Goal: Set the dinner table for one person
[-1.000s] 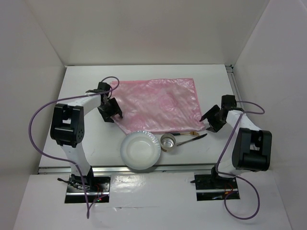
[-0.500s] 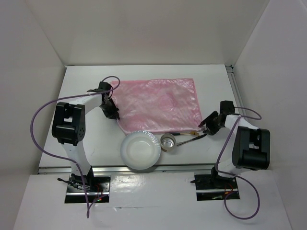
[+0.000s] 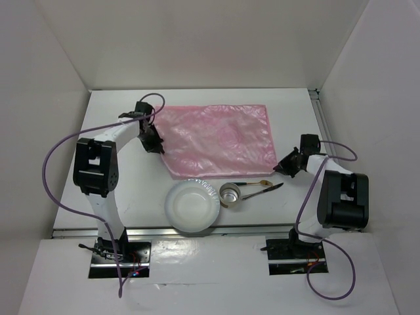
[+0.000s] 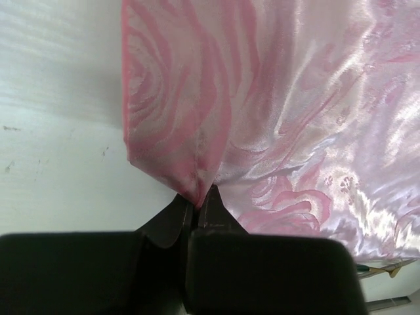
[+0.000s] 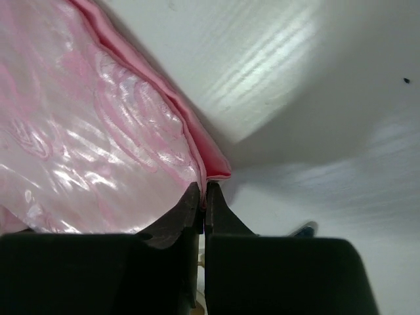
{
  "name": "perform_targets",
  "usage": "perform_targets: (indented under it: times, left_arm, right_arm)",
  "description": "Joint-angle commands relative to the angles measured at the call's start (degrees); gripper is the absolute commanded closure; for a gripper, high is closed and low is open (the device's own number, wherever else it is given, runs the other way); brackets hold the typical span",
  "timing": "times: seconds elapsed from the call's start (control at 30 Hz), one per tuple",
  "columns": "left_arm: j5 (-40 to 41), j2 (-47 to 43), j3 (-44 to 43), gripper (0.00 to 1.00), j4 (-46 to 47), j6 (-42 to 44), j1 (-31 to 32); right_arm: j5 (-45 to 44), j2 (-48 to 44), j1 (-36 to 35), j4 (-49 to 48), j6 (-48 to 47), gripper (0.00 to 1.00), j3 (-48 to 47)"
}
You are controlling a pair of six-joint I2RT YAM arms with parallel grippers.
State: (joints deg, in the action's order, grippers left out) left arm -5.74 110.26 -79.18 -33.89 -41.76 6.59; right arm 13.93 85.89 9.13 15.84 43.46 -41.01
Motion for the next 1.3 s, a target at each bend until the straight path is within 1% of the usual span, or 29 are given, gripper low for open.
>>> perform_targets:
  times: [0.0,0.03,0.07,0.1,0.13,0.17,0.2,0.23,0.27,0.33,0.4,0.5,0.57,0.6,0.67,0.7,0.73,0.77,0.8,0.83,0.87,0.9,0.93,0.97,1.03,1.2,1.27]
  left_arm:
    - [0.6,3.4,-9.1,1.00,-2.0,3.6,0.2]
    - [0.6,4.7,-12.7,1.00,-3.5,4.6,0.2]
    - [1.3,6.3,-17.1,1.00,-8.3,5.9,0.2]
    - [2.2,7.9,-27.9,1.00,-11.7,8.2,0.2]
    - [5.0,11.1,-33.8,1.00,-15.3,9.4,0.2]
    - [6.5,12.3,-39.4,1.00,-18.6,10.5,0.2]
    - [8.7,12.9,-49.0,1.00,-23.6,13.2,0.7]
    - [9.4,12.9,-52.3,0.97,-25.3,14.5,0.7]
    - [10.0,11.8,-54.0,0.55,-26.2,15.5,1.2]
    - [10.0,7.9,-50.7,0.00,-24.6,16.7,1.2]
    - [10.0,7.3,-45.2,0.00,-23.6,16.8,0.6]
    - [11.0,8.0,-41.7,0.00,-25.2,15.1,-0.2]
    - [11.5,7.0,-38.0,0.00,-23.1,14.6,-0.2]
    - [11.5,4.9,-33.4,0.00,-21.8,14.6,-0.2]
    - [11.5,2.6,-28.4,0.00,-18.6,14.6,-0.2]
    - [12.1,0.9,-23.9,0.00,-17.7,13.9,-0.2]
    - [12.1,0.1,-21.7,0.00,-16.9,13.4,-0.2]
    - [12.1,-0.6,-19.3,0.00,-16.1,13.4,-0.8]
    - [11.3,-1.3,-14.6,0.00,-13.9,12.0,-1.7]
    - [8.8,-2.8,-12.2,0.02,-13.0,11.1,-2.4]
    - [7.2,-3.8,-9.4,0.08,-11.4,10.4,-3.2]
    - [5.8,-5.1,-6.5,0.21,-8.2,9.3,-4.6]
    - [2.9,-6.4,-0.6,0.25,-6.1,6.9,-5.4]
    - [1.4,-8.7,2.2,0.26,-4.2,5.9,-6.1]
    - [-0.4,-10.1,7.0,0.26,0.0,4.3,-6.6]
    - [-2.3,-8.0,7.8,0.26,2.8,1.7,-7.1]
    - [-3.0,-6.9,7.3,0.30,4.3,0.9,-7.1]
  right_arm:
    - [-0.4,-0.9,-1.1,-3.8,0.6,1.00,-6.6]
    - [0.3,-0.1,-1.1,-3.8,0.6,1.00,-8.7]
    - [0.8,1.2,-1.1,-2.5,0.6,1.00,-11.2]
    - [0.8,1.2,-1.1,-1.8,0.6,1.00,-13.7]
    - [0.8,1.7,-1.8,-1.3,0.6,1.00,-18.3]
    - [0.8,1.7,-1.8,-1.2,0.6,1.00,-20.0]
    - [0.3,0.2,-2.6,-1.2,0.0,1.00,-22.1]
    - [0.3,0.2,-2.6,-1.2,0.0,1.00,-22.6]
    - [0.3,-0.4,-3.1,-1.2,0.0,1.00,-22.6]
    - [-0.2,-1.2,-4.4,-1.8,-0.6,1.00,-22.0]
    - [-0.7,-1.2,-5.1,-1.8,-0.6,1.00,-20.3]
    - [-0.8,1.1,-5.6,-2.4,0.0,1.00,-18.9]
    - [-1.5,1.7,-6.1,-3.0,0.0,1.00,-17.8]
    - [-1.5,2.3,-6.1,-3.0,0.0,1.00,-17.1]
    - [-1.5,3.0,-6.1,-3.0,0.0,1.00,-17.1]
    - [-1.5,3.0,-6.1,-3.0,0.0,1.00,-16.6]
    - [-1.5,3.0,-6.1,-3.0,0.0,1.00,-16.6]
    - [-1.5,3.0,-6.1,-3.0,0.0,1.00,-16.6]
    - [-1.5,3.5,-6.1,-3.5,0.0,1.00,-16.0]
    - [-1.5,3.5,-6.7,-3.5,0.0,1.00,-16.0]
    - [-1.5,3.5,-6.7,-3.5,0.0,1.00,-16.0]
    - [-1.5,3.5,-6.7,-3.5,0.0,1.00,-16.0]
    - [-0.9,3.5,-6.7,-3.5,0.0,1.00,-16.0]
    - [-0.9,3.5,-6.7,-3.5,0.0,1.00,-15.5]
    - [-0.9,3.5,-6.7,-3.5,0.0,1.00,-15.5]
    - [-0.9,3.5,-7.2,-3.5,0.0,1.00,-15.0]
    - [-0.9,3.5,-7.2,-3.5,-0.6,1.00,-15.0]
